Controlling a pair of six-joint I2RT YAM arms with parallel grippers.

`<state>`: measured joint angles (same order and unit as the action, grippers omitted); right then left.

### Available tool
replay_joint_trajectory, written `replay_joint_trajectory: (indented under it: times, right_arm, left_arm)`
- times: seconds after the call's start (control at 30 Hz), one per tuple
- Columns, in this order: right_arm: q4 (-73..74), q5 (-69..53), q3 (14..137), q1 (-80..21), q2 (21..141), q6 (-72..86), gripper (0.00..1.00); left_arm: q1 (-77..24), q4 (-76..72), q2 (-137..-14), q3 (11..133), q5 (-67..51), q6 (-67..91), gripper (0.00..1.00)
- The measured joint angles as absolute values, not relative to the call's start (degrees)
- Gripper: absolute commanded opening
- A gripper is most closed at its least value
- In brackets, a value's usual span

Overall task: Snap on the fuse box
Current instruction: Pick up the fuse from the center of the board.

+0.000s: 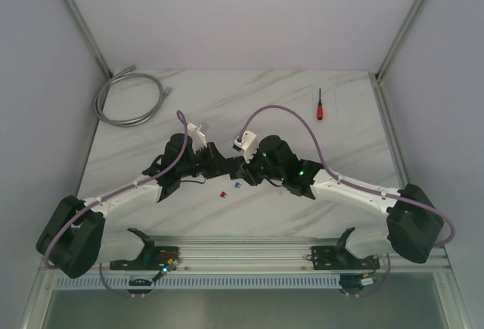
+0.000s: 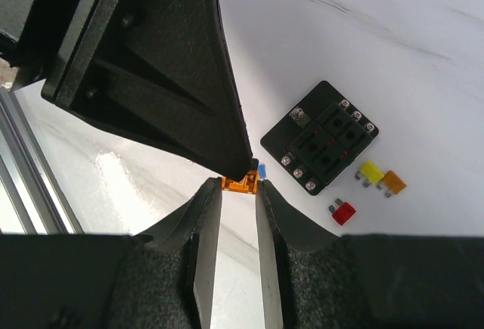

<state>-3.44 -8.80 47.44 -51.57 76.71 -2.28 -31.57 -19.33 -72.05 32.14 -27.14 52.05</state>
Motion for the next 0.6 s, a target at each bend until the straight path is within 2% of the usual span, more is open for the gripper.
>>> replay_joint_trajectory:
  times: [0.17,0.23,0.5,0.6]
  right_arm:
    - [-4.0,-8.8,47.1,-51.5,76.7,-1.7,0.30]
    - [-4.5,-8.8,46.9,-51.5,76.7,-1.5,0.32]
    - [-7.3,-9.1,45.4,-50.4,75.7,1.5,0.55]
    - [-9.8,-10.3,43.0,-48.1,73.2,5.5,0.56]
  left_arm:
    - [-31.6,-19.4,-72.1,32.1,-27.1,52.2,0.00]
    - [-31.6,-19.5,-72.1,32.1,-27.1,52.4,0.00]
    - [-31.6,-19.6,-69.3,32.1,-25.2,53.1,0.00]
    - [-31.6,-21.1,-66.7,31.7,-23.2,54.1,0.00]
